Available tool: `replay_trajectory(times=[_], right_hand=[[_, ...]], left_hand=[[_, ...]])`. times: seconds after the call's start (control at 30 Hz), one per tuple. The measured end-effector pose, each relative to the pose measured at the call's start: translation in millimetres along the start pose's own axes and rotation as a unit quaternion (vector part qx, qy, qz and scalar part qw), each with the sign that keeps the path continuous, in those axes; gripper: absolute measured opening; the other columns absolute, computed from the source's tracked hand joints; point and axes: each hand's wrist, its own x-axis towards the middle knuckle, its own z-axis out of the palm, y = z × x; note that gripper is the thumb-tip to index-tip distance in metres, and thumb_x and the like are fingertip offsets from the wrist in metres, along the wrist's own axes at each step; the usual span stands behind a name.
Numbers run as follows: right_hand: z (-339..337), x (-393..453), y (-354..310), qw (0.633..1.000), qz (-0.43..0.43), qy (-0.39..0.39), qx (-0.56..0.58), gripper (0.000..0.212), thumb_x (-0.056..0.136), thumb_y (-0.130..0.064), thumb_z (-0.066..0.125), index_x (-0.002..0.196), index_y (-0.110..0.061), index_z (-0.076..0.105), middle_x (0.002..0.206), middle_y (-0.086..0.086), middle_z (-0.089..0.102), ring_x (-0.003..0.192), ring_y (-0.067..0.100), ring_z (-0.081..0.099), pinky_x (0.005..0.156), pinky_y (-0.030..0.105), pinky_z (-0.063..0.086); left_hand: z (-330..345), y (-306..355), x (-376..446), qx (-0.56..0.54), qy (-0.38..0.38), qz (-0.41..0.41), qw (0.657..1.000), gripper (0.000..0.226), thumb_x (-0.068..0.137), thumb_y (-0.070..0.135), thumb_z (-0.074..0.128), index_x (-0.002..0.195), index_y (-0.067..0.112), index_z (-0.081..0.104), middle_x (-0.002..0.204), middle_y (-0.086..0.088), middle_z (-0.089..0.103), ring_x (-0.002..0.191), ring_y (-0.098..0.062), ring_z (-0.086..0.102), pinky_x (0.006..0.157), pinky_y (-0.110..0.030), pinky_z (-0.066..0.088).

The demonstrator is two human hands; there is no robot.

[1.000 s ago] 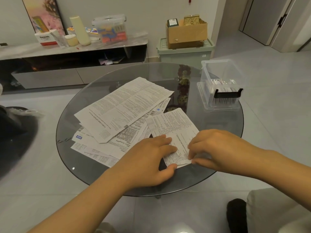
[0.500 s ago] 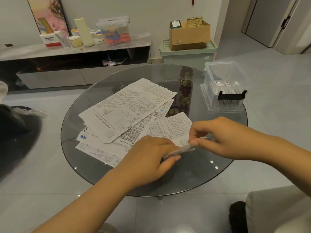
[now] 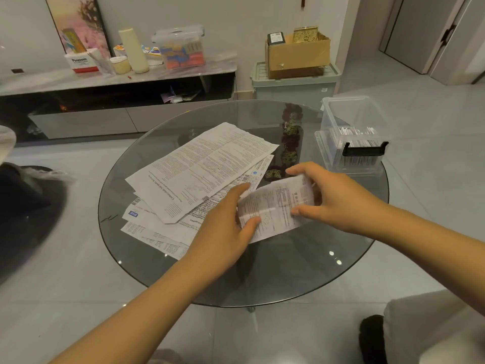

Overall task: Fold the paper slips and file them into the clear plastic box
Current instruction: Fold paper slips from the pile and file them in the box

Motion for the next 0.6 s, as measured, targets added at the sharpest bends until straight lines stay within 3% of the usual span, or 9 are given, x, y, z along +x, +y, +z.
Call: replay_trajectory(times=[0.1, 0.2, 0.3, 0.4, 0.47, 0.6], right_hand=[[10.3, 4.7, 3.3, 1.000, 0.016, 0.002, -0.005, 0.079, 0.079, -0.022, 0.072, 0.142, -0.031, 0.024, 0.110, -0.008, 0.053, 0.088, 0.009, 0.052, 0.077, 0.023, 0.047], [14.8, 5.9, 6.8, 0.999, 0.029, -0.018, -0.018, 0.089, 0.080, -0.020, 0.071, 0.145, -0.039, 0.013, 0.106, -0.005, 0.053, 0.083, 0.010, 0.053, 0.077, 0.026, 0.048], [14.9, 4.6, 8.3, 0.994, 0.037, -0.047, -0.092, 0.064, 0.085, -0.026, 0.065, 0.138, -0.041, 0.033, 0.107, -0.003, 0.049, 0.087, 0.011, 0.050, 0.081, 0.026, 0.046], [14.3, 1.3, 6.6, 0.987, 0.052, -0.068, -0.137, 0.043, 0.088, -0.031, 0.061, 0.130, -0.032, 0.051, 0.106, -0.002, 0.049, 0.093, 0.012, 0.050, 0.080, 0.020, 0.039], [13.3, -1.4, 4.9, 0.986, 0.058, -0.079, -0.138, 0.043, 0.089, -0.028, 0.059, 0.131, -0.028, 0.052, 0.113, -0.002, 0.056, 0.089, 0.009, 0.049, 0.077, 0.016, 0.037], [5.2, -8.8, -0.7, 0.987, 0.072, -0.118, -0.078, 0.039, 0.089, -0.015, 0.051, 0.127, -0.024, 0.058, 0.117, -0.006, 0.064, 0.080, 0.004, 0.055, 0.066, 0.007, 0.042]], left_hand=[[3.3, -4.9, 3.0, 0.005, 0.015, -0.016, 1.000, 0.083, 0.085, 0.026, 0.066, 0.147, 0.034, 0.011, 0.140, 0.003, 0.039, 0.121, -0.020, 0.047, 0.099, -0.036, 0.045], [6.7, -10.6, 3.3, 0.049, 0.002, 0.001, 0.999, 0.092, 0.083, 0.028, 0.069, 0.148, 0.035, 0.003, 0.144, 0.007, 0.023, 0.129, -0.013, 0.035, 0.103, -0.027, 0.039], [7.4, -15.9, 3.0, 0.150, 0.007, 0.051, 0.987, 0.068, 0.086, 0.033, 0.064, 0.144, 0.035, 0.029, 0.147, 0.007, 0.017, 0.132, -0.011, 0.025, 0.105, -0.024, 0.024], [7.6, -18.1, 2.3, 0.196, 0.001, 0.152, 0.969, 0.031, 0.087, 0.035, 0.051, 0.115, 0.029, 0.064, 0.124, 0.000, 0.052, 0.110, -0.015, 0.046, 0.091, -0.030, 0.027], [10.7, -17.7, -1.0, 0.194, -0.027, 0.169, 0.966, 0.037, 0.086, 0.041, 0.041, 0.106, 0.025, 0.069, 0.108, 0.003, 0.059, 0.099, -0.013, 0.049, 0.086, -0.026, 0.022], [10.7, -12.5, -2.8, 0.210, -0.051, 0.151, 0.965, 0.056, 0.084, 0.054, 0.031, 0.118, 0.024, 0.063, 0.116, 0.005, 0.058, 0.109, -0.015, 0.050, 0.090, -0.024, 0.018]])
